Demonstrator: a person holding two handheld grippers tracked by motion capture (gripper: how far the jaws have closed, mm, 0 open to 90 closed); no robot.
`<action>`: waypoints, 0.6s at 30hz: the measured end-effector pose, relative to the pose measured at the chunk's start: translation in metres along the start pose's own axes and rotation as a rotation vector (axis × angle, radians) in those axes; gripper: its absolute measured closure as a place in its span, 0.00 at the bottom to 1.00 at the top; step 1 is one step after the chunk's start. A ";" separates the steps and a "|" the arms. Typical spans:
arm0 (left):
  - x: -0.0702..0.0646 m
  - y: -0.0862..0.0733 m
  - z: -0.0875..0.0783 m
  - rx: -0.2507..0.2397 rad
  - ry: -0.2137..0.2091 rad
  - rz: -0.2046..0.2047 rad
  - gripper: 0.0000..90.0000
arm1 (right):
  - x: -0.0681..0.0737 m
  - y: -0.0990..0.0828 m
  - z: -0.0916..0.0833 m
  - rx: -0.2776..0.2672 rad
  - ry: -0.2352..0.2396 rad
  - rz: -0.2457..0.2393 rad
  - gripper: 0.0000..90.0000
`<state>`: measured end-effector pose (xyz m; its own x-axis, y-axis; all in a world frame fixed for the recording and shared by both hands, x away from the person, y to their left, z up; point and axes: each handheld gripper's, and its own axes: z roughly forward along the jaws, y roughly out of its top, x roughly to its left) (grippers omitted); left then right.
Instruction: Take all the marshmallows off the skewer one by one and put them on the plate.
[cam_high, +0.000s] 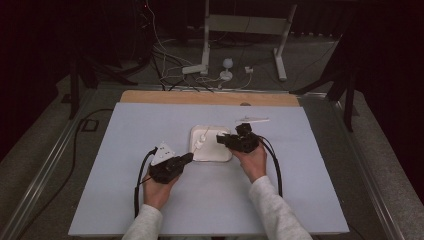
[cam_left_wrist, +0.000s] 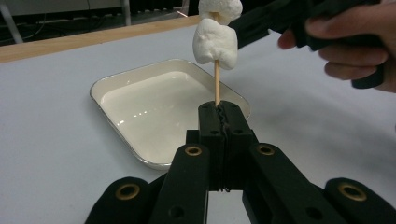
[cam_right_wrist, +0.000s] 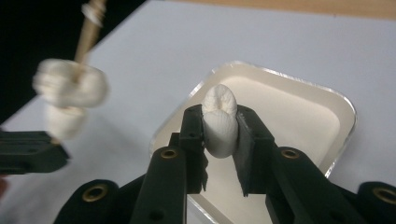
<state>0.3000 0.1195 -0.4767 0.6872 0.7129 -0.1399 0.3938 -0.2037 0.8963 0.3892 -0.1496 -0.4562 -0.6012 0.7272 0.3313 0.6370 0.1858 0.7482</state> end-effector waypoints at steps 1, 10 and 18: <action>0.000 0.000 0.000 0.002 -0.001 -0.002 1.00 | -0.001 -0.001 0.004 0.011 -0.007 0.001 0.83; 0.002 0.000 0.000 0.005 0.006 -0.011 1.00 | -0.004 -0.006 0.021 0.059 -0.030 0.025 0.56; 0.003 0.000 0.000 0.006 0.014 -0.019 1.00 | -0.004 -0.007 0.017 0.052 0.003 0.047 0.33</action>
<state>0.3018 0.1214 -0.4774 0.6712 0.7257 -0.1513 0.4107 -0.1941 0.8909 0.3954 -0.1419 -0.4725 -0.5714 0.7342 0.3668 0.6886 0.1858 0.7009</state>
